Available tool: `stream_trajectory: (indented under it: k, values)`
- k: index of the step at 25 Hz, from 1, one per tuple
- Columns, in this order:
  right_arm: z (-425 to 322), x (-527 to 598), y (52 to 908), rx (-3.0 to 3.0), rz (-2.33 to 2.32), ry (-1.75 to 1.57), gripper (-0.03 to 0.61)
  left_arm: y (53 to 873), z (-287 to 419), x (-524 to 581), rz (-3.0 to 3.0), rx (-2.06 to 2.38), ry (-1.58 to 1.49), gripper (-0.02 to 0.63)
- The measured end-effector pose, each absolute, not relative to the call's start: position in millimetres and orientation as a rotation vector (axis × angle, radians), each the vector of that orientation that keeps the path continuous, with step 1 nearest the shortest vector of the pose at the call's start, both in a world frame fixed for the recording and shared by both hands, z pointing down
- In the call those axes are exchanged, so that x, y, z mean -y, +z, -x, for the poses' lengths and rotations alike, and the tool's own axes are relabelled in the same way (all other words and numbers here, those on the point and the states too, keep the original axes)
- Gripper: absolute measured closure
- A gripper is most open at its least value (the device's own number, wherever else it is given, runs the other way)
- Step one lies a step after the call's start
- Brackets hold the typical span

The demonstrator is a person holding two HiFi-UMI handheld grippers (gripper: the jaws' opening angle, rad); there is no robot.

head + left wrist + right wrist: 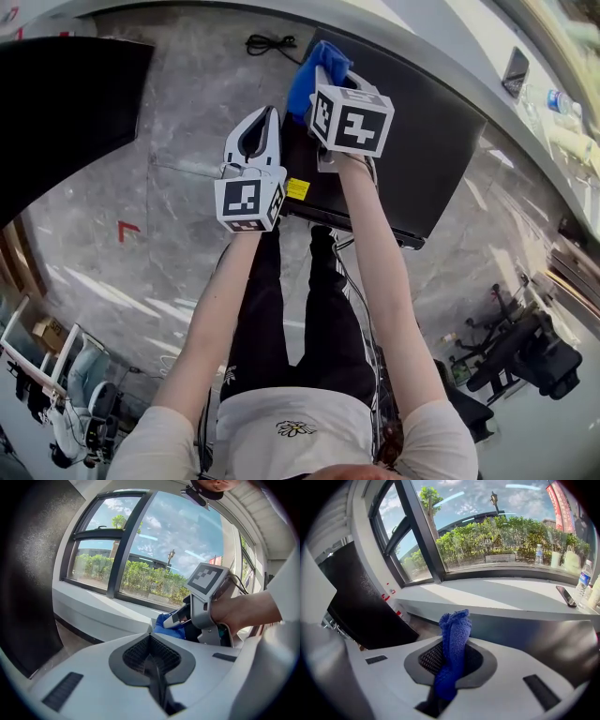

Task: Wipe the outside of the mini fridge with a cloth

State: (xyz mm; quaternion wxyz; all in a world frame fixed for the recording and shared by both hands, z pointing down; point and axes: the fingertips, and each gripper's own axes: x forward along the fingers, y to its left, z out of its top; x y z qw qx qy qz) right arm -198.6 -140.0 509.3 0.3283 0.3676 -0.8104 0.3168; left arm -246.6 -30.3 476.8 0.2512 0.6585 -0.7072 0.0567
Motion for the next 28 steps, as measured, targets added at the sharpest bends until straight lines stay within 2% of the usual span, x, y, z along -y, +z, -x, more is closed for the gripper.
stream_trajectory:
  k: [28]
  values:
    - [-19,162,514,2.031,-1.210,0.856,0.517,474,88,55,-1.970,1.769,0.224,0.609]
